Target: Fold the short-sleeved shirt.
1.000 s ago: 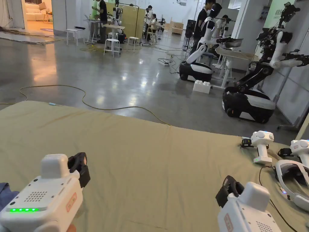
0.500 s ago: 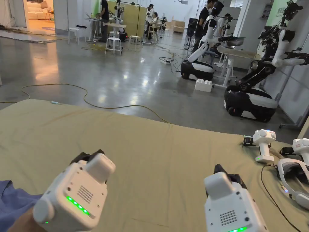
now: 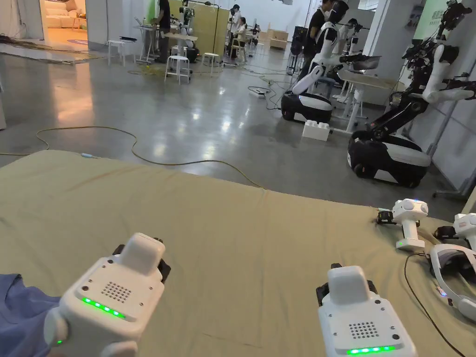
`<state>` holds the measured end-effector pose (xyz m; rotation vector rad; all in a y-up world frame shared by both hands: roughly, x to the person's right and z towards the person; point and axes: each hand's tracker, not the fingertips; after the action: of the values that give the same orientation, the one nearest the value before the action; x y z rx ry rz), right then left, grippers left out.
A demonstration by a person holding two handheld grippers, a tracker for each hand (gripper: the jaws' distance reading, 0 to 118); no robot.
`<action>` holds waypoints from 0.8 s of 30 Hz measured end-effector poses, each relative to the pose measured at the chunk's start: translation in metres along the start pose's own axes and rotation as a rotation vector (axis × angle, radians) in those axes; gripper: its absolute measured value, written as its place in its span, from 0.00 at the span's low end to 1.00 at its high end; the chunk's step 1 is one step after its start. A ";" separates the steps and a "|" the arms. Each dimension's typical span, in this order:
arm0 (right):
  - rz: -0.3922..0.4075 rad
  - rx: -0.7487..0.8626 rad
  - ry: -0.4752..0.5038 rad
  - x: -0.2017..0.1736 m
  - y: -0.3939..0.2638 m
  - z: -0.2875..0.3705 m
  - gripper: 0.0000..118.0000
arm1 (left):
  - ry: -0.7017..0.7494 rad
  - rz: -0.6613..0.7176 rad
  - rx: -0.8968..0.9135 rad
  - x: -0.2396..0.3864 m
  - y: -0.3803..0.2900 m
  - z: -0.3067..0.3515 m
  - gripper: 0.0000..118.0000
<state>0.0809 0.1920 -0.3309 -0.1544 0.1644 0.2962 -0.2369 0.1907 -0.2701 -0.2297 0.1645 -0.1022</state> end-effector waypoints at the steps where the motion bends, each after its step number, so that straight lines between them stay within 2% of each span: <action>1: -0.103 -0.016 -0.001 0.002 -0.001 -0.001 0.00 | -0.021 0.114 0.012 -0.005 0.000 0.001 0.02; 3: -0.222 -0.032 -0.020 0.003 -0.005 -0.001 0.00 | -0.034 0.271 0.050 -0.012 -0.001 0.001 0.02; 5: -0.348 -0.043 -0.025 0.005 -0.009 0.000 0.00 | -0.037 0.361 0.090 -0.018 -0.003 0.004 0.02; 7: -0.434 -0.051 -0.055 0.007 -0.011 0.002 0.00 | -0.030 0.400 0.103 -0.018 -0.004 0.006 0.02; 9: -0.475 -0.034 -0.067 0.008 -0.011 0.006 0.00 | -0.025 0.399 0.099 -0.022 -0.005 0.006 0.02; 15: -0.355 -0.032 -0.053 -0.003 0.000 0.010 0.00 | -0.009 0.282 0.029 -0.036 -0.009 0.013 0.02; 20: -0.257 -0.027 -0.015 -0.022 0.003 0.006 0.00 | 0.035 0.271 -0.074 -0.074 -0.025 0.022 0.02; 24: -0.219 -0.032 0.017 -0.036 0.003 0.004 0.00 | 0.083 0.273 -0.183 -0.118 -0.043 0.033 0.02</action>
<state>0.0461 0.1858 -0.3208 -0.2045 0.1579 0.0797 -0.3500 0.1702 -0.2101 -0.3830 0.2870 0.1755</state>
